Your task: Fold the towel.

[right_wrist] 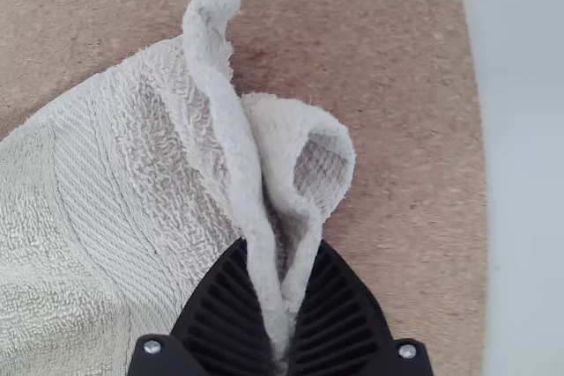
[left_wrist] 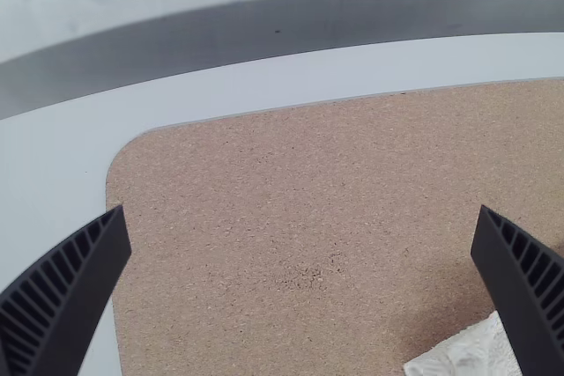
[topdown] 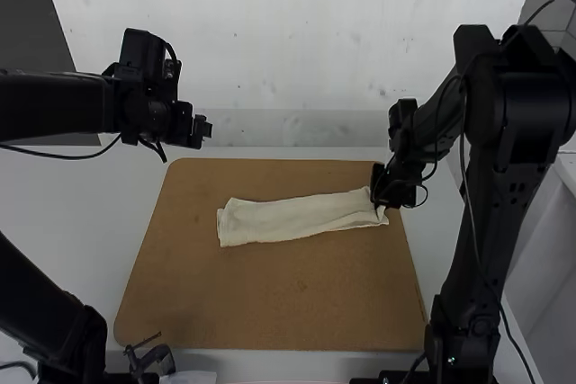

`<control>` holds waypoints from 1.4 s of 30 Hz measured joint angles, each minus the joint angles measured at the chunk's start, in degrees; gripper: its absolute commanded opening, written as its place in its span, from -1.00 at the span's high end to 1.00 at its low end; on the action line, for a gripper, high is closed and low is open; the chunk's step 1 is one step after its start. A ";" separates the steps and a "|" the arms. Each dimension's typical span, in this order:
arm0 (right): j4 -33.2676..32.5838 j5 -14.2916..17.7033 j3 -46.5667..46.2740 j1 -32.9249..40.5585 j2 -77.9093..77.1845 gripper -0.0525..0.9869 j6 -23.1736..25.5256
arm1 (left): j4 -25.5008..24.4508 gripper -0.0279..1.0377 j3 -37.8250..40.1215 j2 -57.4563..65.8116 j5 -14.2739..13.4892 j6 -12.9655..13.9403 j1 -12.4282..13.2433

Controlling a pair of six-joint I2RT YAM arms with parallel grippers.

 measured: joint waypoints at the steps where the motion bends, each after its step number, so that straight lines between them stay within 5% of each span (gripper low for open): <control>1: -0.74 -0.17 0.00 -1.49 -0.37 0.87 -0.37 | 0.11 -0.92 -0.13 0.00 0.00 0.00 -0.02; 17: -5.77 -0.11 3.06 -23.23 -4.59 0.87 -11.34 | 0.35 -0.92 -2.14 -0.11 0.00 0.00 0.00; 26: -9.81 0.09 6.58 -25.59 -4.76 0.87 -13.18 | 0.42 -0.91 -2.97 -0.31 0.00 0.00 0.00; 32: -11.17 0.68 4.28 -17.33 -11.78 0.87 -11.26 | 2.08 -0.90 -3.58 -1.64 0.00 0.00 0.00; 42: -11.30 4.76 -0.09 9.94 -16.06 0.87 -0.76 | 2.05 -0.90 -4.35 -1.79 -0.02 0.00 0.00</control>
